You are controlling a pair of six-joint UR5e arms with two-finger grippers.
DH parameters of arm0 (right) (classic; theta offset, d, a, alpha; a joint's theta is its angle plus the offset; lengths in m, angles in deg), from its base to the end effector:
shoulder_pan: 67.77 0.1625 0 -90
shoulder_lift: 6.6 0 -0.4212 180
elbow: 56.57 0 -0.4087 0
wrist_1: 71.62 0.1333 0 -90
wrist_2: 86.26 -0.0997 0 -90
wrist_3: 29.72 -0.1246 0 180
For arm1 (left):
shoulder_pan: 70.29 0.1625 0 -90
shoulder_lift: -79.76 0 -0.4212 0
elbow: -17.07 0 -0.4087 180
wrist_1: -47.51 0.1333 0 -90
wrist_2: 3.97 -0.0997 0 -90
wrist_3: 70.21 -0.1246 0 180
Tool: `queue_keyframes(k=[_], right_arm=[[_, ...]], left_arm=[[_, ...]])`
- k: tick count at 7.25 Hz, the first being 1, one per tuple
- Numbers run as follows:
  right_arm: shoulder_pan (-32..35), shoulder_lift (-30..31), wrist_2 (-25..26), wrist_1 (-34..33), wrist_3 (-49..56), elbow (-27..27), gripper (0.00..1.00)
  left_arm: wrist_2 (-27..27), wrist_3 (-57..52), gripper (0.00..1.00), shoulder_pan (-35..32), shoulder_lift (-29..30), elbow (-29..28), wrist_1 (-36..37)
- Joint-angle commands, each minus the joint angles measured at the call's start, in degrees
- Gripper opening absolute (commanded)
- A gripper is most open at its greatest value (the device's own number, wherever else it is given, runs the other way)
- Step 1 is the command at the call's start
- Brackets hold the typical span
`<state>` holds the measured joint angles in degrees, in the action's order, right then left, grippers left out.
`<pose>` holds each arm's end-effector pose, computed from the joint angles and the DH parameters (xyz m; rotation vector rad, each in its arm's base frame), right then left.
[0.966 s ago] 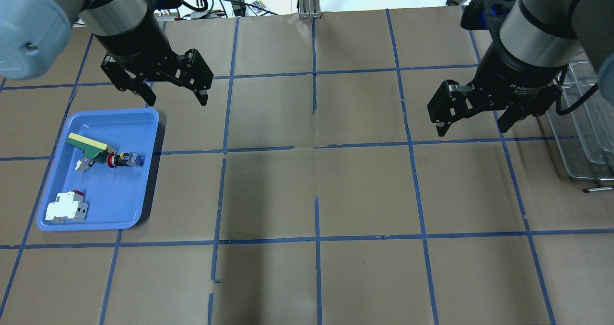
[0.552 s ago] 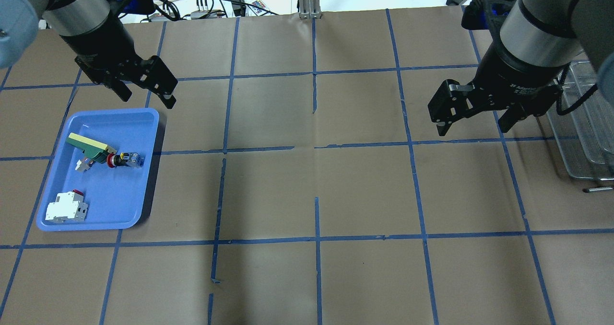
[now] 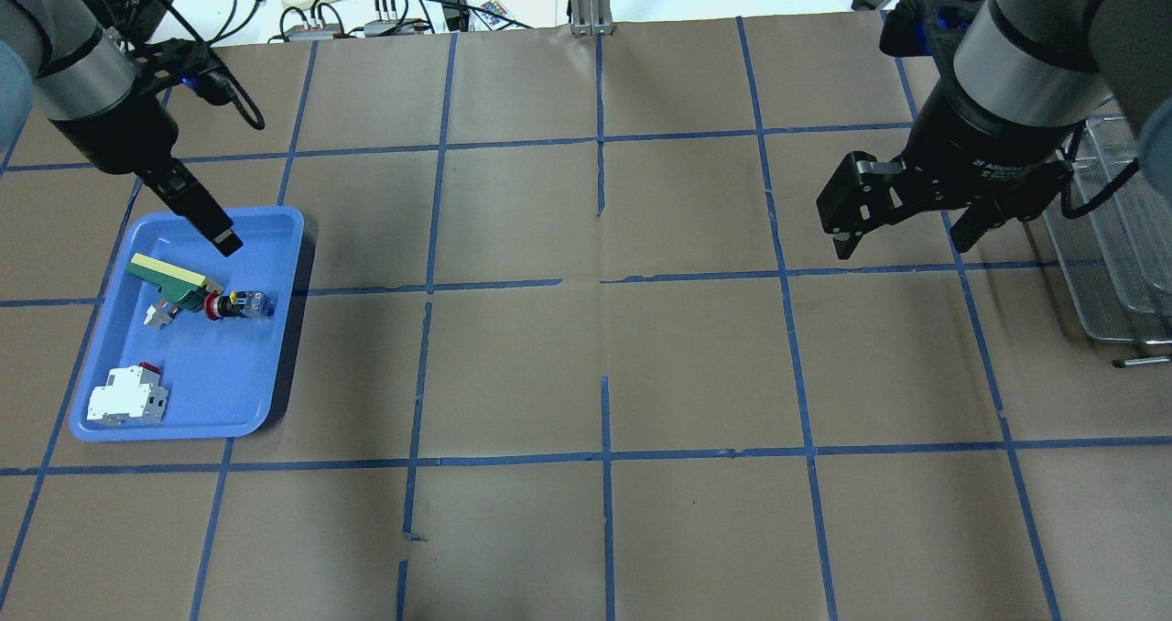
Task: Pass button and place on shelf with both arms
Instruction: 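Lower the left gripper onto the red push-button and close on it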
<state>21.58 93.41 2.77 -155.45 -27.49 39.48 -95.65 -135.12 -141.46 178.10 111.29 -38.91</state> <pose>0.1305 -0.4308 0.4772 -0.0426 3.1228 0.0596 0.0513 -0.5520 0.3518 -1.1976 -2.8069 -0.2083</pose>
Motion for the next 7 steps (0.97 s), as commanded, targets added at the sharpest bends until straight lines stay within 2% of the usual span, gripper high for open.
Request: queue_keyframes(k=[1, 3, 4, 7], right_arm=[[-0.23, -0.07, -0.26, -0.20, 0.15, 0.01, 1.00], [-0.23, -0.07, -0.26, -0.20, 0.15, 0.01, 1.00], [-0.23, -0.16, -0.35, -0.37, -0.46, -0.07, 1.00], [-0.23, -0.16, -0.09, -0.90, 0.06, 0.01, 1.00]], left_arm=[[-0.70, -18.68, 1.00, 5.14, 2.46, 6.21, 11.92], [0.44, -36.53, 0.98, 11.72, 4.75, 8.61, 17.85], [3.49, -45.57, 0.92, 13.66, 6.07, 8.52, 17.96], [12.10, -63.27, 0.95, 17.80, 9.84, 8.44, 17.96]])
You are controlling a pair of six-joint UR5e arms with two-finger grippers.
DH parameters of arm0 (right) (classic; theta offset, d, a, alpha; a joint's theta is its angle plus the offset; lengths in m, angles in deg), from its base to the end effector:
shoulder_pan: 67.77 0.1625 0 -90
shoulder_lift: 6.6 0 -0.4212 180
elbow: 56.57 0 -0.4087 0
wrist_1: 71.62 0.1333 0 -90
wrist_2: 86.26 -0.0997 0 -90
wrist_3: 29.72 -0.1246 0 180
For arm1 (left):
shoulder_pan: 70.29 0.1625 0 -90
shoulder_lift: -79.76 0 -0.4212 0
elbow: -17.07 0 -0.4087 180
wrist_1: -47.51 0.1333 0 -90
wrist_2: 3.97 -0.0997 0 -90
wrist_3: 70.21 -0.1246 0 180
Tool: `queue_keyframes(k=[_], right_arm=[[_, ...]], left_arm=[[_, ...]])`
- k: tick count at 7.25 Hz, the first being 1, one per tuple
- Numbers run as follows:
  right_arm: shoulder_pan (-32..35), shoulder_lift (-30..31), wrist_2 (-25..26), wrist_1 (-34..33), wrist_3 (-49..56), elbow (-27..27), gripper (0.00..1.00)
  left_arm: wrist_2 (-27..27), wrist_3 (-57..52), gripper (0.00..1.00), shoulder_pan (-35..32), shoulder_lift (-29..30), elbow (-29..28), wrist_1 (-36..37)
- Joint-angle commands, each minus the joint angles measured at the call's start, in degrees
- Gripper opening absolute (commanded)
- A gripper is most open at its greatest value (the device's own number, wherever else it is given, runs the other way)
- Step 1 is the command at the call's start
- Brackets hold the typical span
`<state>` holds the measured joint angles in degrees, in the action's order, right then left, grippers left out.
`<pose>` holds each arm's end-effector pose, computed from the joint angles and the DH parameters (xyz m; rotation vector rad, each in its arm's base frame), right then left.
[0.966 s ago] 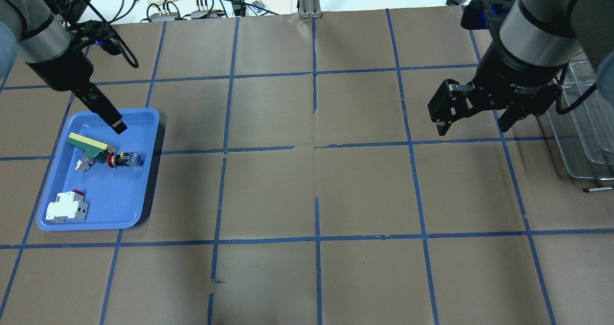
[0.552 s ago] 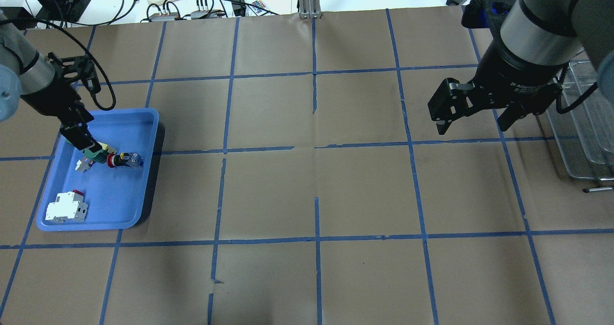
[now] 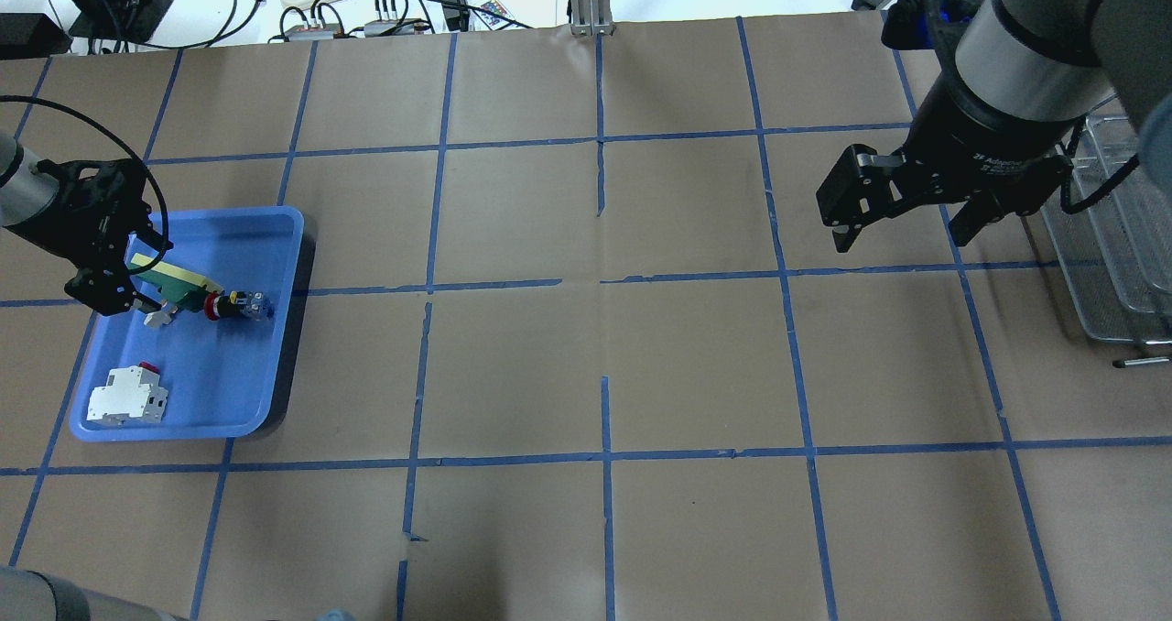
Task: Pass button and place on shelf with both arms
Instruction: 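Lower the left gripper onto the red push-button and close on it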
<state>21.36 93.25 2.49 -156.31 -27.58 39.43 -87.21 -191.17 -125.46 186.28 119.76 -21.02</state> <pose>0.1294 -0.4342 0.4779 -0.0341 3.1187 0.0388 0.1976 -0.5431 0.2308 -2.0276 -2.1868 0.1299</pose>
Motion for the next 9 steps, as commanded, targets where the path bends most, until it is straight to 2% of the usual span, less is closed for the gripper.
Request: queue_keyframes(k=[1, 3, 5, 8, 9], right_arm=[[0.00, -0.01, -0.06, -0.04, 0.15, 0.07, 1.00], [0.00, -0.01, 0.02, -0.04, 0.16, 0.07, 1.00], [0.00, -0.01, 0.02, -0.12, 0.24, 0.07, 1.00], [0.00, -0.01, 0.02, -0.04, 0.15, 0.07, 1.00], [0.00, 0.08, 0.11, -0.04, 0.15, 0.07, 1.00]], left_arm=[[5.53, -12.15, 0.95, 3.21, 3.85, 0.05, 0.06], [6.07, -17.54, 0.94, 3.31, 6.84, 0.05, -0.81], [8.95, -17.47, 0.91, 3.13, 8.35, -0.12, -1.08], [8.98, -16.42, 0.90, 3.13, 9.67, -0.04, -1.61], [8.89, -16.24, 0.86, 3.13, 9.84, -0.04, -1.52]])
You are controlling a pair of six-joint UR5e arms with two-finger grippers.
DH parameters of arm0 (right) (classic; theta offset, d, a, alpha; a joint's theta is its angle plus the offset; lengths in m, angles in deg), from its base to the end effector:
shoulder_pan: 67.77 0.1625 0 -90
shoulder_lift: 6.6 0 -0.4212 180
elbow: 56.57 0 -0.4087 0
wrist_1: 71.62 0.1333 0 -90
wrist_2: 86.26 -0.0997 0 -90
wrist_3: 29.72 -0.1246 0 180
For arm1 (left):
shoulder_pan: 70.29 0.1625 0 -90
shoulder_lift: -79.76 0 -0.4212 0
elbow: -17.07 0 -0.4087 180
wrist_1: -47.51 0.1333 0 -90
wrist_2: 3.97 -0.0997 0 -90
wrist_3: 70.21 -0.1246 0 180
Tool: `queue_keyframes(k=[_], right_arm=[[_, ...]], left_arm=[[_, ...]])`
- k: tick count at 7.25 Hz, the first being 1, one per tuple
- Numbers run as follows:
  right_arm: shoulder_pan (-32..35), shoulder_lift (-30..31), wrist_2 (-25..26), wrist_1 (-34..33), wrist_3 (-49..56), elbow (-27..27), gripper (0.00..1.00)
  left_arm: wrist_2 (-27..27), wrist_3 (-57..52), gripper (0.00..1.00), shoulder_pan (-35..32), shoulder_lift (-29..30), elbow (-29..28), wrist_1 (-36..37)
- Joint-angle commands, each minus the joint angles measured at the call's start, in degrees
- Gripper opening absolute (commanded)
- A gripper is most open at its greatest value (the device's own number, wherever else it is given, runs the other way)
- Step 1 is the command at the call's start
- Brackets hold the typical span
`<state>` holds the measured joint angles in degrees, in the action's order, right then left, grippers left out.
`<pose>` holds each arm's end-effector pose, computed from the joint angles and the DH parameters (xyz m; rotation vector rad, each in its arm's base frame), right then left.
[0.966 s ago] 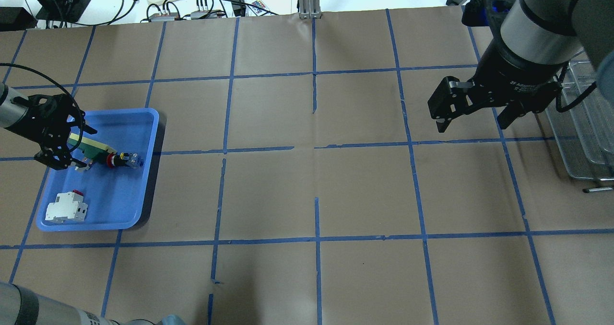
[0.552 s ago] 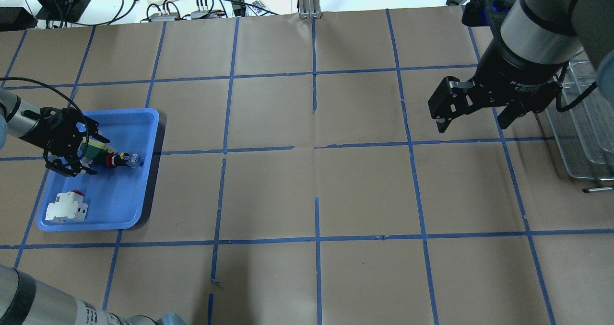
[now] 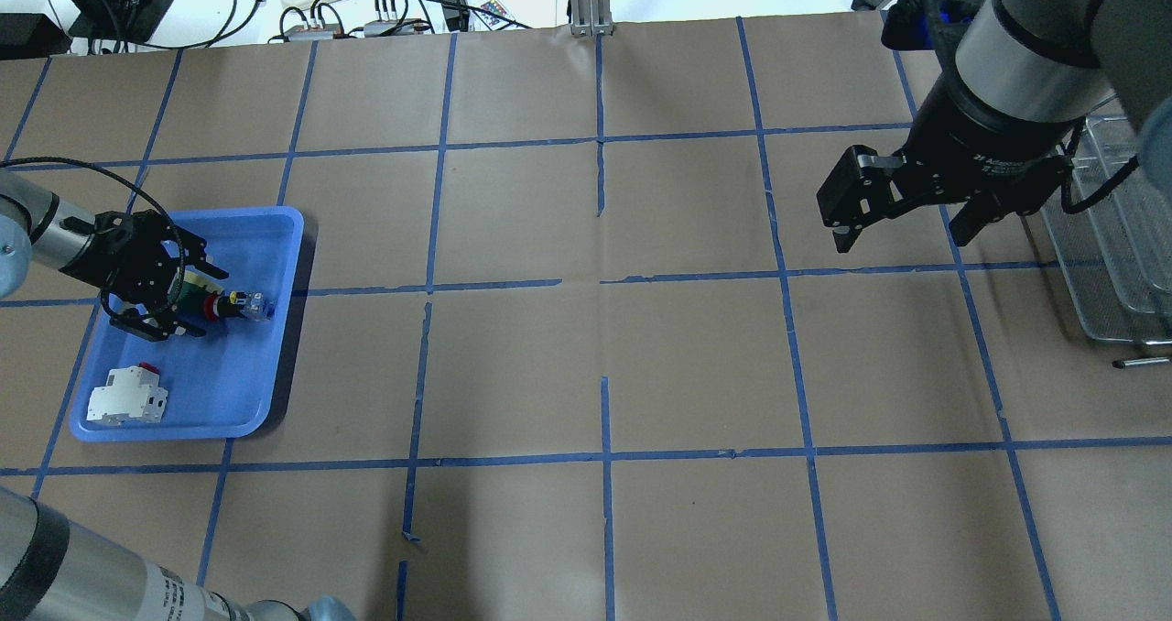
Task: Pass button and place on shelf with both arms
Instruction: 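Lower the left gripper onto the red push-button and close on it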
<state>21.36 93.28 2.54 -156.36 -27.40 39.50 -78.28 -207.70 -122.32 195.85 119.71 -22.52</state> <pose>0.1293 -0.4341 0.4776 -0.0391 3.1195 0.0386 0.2128 -0.5441 0.1394 -2.0828 -1.8456 0.3648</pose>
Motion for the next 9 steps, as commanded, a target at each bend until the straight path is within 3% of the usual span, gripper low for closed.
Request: queue_keyframes(k=[1, 7, 9], right_arm=[[0.00, -0.04, -0.04, 0.01, -0.03, 0.00, 1.00], [0.00, 0.14, -0.83, -1.04, -0.47, -0.09, 1.00], [-0.09, -1.35, 0.14, -2.96, 0.40, 0.00, 1.00]], left_arm=[[-0.05, 1.16, 0.80, 0.00, 0.28, 0.01, -0.02], [-0.40, 1.34, 0.16, -0.44, -0.43, -0.42, -0.19], [-0.14, 1.52, 0.09, -0.88, -1.47, -1.30, -2.98]])
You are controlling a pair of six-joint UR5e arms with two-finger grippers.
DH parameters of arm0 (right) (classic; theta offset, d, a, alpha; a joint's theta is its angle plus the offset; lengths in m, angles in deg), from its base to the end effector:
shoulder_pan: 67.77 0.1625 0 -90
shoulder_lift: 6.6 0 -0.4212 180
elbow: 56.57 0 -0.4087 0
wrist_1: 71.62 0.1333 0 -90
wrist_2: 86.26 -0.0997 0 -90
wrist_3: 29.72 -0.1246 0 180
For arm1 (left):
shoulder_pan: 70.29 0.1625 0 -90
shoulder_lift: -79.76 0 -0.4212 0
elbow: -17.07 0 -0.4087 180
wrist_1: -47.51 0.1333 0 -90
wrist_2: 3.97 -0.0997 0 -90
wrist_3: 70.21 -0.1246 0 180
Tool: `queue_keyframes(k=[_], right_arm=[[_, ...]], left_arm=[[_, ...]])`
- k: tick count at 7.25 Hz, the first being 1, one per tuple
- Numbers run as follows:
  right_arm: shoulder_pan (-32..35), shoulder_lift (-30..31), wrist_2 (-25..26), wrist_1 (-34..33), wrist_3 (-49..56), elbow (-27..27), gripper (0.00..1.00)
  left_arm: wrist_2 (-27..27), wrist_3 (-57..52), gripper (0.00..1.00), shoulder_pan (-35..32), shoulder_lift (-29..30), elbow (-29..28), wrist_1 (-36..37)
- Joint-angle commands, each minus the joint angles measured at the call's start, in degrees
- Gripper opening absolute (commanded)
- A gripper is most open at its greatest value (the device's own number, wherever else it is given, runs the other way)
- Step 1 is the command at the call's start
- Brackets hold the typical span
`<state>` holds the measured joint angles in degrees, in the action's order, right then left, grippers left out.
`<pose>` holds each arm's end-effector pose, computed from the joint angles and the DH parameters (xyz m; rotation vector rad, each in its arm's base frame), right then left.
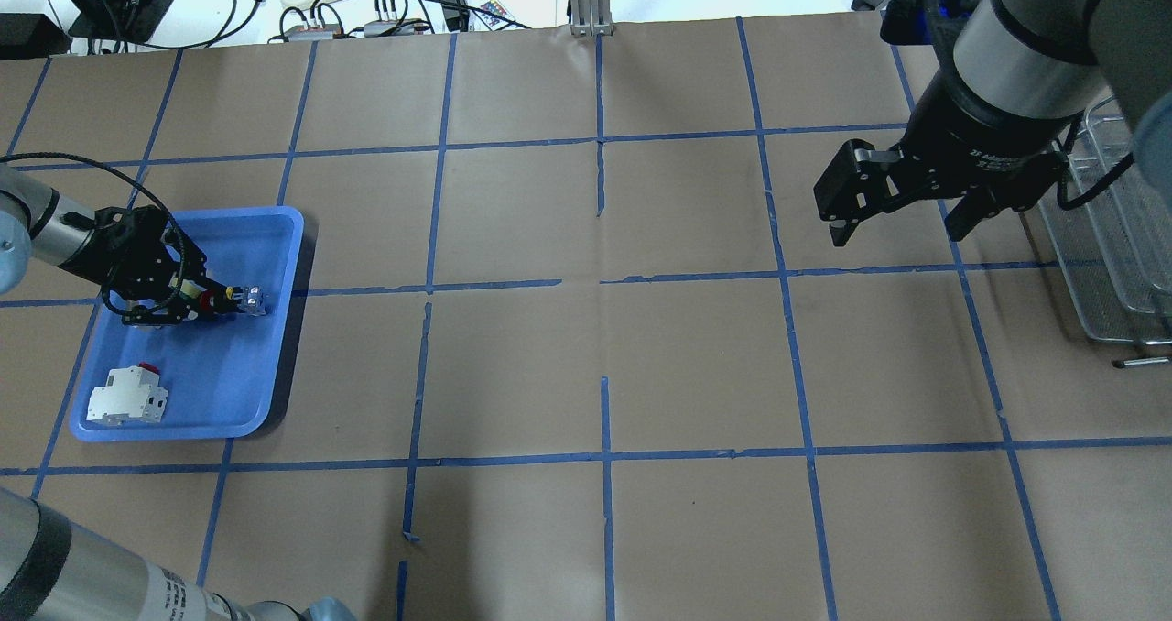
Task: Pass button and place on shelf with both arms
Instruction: 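Lift the push-button with the left gripper toward the table center while the right gripper approaches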
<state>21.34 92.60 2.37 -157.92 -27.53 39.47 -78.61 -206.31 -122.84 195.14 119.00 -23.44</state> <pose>0.1294 -0.4413 0.4753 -0.0352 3.1172 0.0137 0.2101 -0.5478 0.1500 -2.0756 -1.8634 0.3502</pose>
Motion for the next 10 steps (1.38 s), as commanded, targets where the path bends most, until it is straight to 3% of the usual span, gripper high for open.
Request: queue_keyframes(k=[1, 3, 4, 7, 10], right_arm=[[-0.42, -0.68, 0.06, -2.03, 4.80, -0.06, 1.00], [-3.48, -0.59, -2.22, -2.57, 16.67, 0.02, 1.00], [-4.81, -0.59, -8.32, -3.08, 24.45, 0.02, 1.00], [-7.63, -0.68, -9.61, -3.78, 51.26, 1.07, 1.00], [-7.81, -0.68, -16.02, -6.68, 66.94, 4.50, 1.00]], left_arm=[[0.37, 2.40, 0.03, -2.62, -2.16, -1.98, -5.13], [3.07, 9.86, 0.03, -11.40, -5.33, -6.81, -13.65], [5.71, 12.68, 0.01, -15.18, -7.08, -7.88, -16.04], [7.74, 30.40, 0.00, -29.32, -10.96, -11.38, -16.15], [14.76, 39.94, 0.00, -40.67, -12.72, -13.94, -16.15]])
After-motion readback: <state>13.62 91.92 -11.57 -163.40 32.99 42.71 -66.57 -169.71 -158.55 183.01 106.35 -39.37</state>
